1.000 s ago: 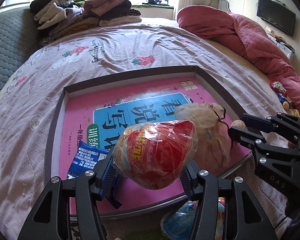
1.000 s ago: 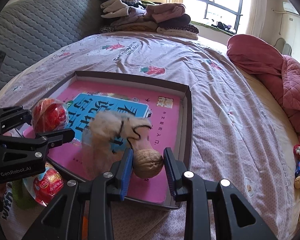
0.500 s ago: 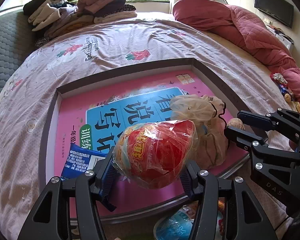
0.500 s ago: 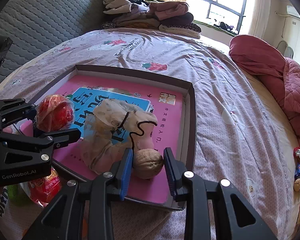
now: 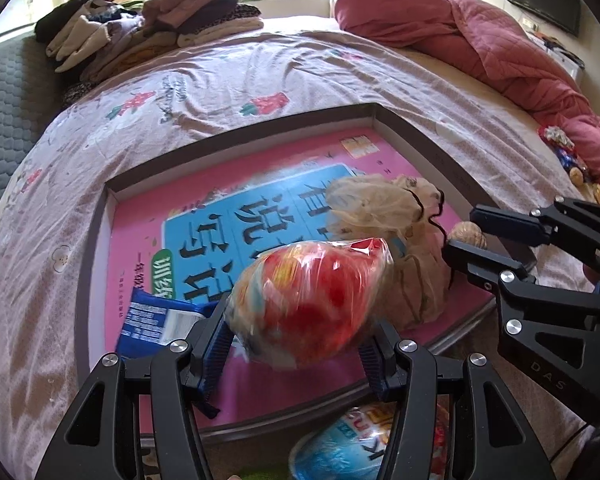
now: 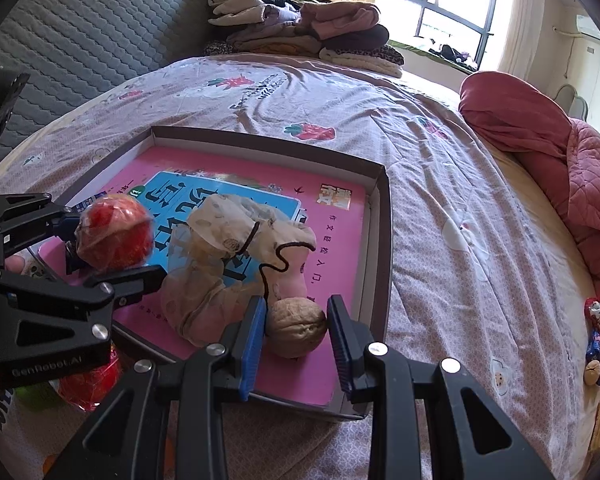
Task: Organize objects
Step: 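Lower the red egg into the tray while the right tool lowers the walnut beside the mesh bag, then open both tools to release the red egg and walnut in the tray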
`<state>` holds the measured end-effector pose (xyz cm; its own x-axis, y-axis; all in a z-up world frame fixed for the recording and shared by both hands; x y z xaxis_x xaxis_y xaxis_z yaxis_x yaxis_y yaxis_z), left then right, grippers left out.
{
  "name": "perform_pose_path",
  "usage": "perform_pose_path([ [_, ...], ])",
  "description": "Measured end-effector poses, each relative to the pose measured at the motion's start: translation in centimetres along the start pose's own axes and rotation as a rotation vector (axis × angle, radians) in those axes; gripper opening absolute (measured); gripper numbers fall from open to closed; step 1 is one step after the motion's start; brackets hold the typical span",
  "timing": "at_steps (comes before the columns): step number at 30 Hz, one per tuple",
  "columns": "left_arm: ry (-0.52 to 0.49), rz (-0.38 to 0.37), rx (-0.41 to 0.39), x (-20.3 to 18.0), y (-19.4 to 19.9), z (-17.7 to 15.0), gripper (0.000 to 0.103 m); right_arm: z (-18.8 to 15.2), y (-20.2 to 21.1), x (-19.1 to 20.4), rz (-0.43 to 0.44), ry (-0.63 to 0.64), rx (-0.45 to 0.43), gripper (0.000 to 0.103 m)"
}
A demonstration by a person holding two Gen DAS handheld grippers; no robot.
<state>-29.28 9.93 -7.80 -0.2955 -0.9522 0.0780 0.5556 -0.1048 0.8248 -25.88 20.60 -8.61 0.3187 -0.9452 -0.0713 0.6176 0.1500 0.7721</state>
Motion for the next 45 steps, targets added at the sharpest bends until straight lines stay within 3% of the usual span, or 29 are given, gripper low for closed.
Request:
perform_pose_path([
  [17,0.018,0.004,0.04,-0.3,-0.6,0.2,0.059,-0.1,0.3,-0.3,-0.001,-0.008,0.017,0.032],
  [32,0.034,-0.009,0.056,-0.2,-0.7,0.4,0.065,0.0,0.6,-0.5,-0.01,-0.014,0.02,0.033],
  [36,0.043,-0.02,0.052,-0.2,-0.6,0.4,0.072,0.1,0.8,-0.7,-0.013,-0.018,0.015,0.034],
  [45,0.052,-0.024,0.05,-0.1,-0.3,0.3,0.072,0.2,1.3,-0.9,-0.012,-0.025,0.004,0.037],
])
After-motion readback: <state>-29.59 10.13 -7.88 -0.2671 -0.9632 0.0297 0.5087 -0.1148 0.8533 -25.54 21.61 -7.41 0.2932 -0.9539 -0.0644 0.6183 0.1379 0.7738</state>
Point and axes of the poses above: each gripper's, at about its wrist camera, not at the fingertips, and y roughly against the way its jaws point, x to its left, z to its top, the point moved 4 cm from there along -y, roughly the way its jaws point, and after that the axes turned 3 degrees about z, right-handed, at the moved point
